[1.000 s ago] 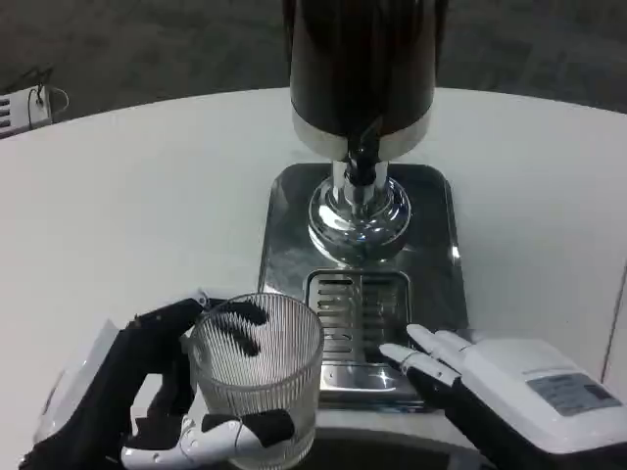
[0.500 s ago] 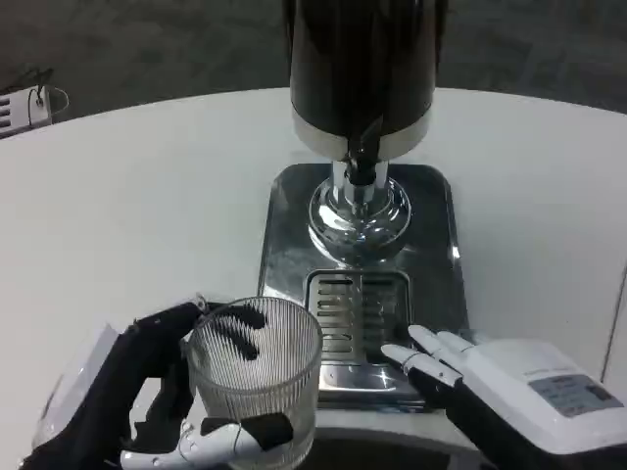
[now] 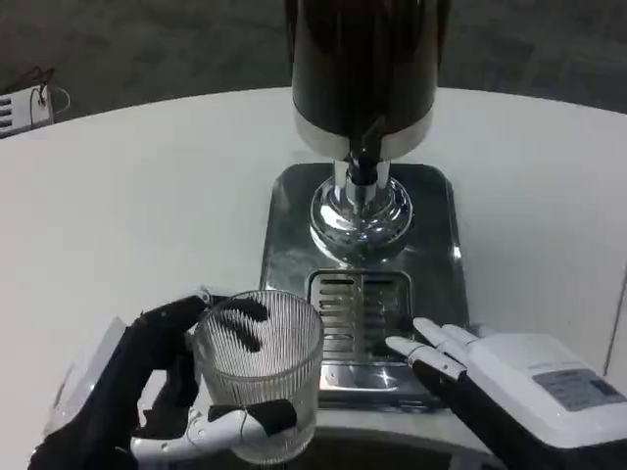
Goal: Grasp the cup under the faucet to collect the drink, then remove the cup.
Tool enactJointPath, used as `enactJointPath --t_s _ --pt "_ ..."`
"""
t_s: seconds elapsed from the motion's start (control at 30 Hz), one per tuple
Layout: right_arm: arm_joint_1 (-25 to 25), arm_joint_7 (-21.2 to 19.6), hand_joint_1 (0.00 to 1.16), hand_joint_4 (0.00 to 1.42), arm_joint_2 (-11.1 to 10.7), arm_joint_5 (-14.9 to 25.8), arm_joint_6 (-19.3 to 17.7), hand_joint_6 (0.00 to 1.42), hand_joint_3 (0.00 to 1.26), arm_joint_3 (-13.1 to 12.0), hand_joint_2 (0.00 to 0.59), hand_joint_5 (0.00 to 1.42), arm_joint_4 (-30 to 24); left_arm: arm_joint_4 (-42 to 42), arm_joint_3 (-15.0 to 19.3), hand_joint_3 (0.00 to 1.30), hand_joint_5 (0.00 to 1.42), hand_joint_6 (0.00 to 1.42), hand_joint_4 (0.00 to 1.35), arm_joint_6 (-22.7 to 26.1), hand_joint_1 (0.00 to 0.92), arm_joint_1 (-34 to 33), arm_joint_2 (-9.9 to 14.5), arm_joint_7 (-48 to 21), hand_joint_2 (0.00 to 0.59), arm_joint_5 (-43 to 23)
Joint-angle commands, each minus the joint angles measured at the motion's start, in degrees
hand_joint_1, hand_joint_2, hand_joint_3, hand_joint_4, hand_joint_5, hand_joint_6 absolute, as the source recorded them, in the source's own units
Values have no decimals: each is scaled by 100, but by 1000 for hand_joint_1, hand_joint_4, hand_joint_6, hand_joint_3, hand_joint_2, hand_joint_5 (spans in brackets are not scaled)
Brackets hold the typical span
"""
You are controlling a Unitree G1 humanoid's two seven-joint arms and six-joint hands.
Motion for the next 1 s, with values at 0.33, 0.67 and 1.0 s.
enactJointPath --t_s 0.33,0.67,1.0 --pt "131 25 597 0 62 94 13 2 124 -155 454 35 -146 1700 -275 966 1301 1424 1098 -259 619 -1571 -56 776 0 853" --pt "175 2 597 0 20 235 -6 2 125 -280 454 38 -182 2827 -540 966 1301 1424 1098 -522 619 -2330 4 1433 0 1311" --pt "257 21 597 0 13 291 -5 13 125 -304 454 49 -245 3514 -750 966 1301 1424 1098 -570 619 -2867 77 1858 0 1519"
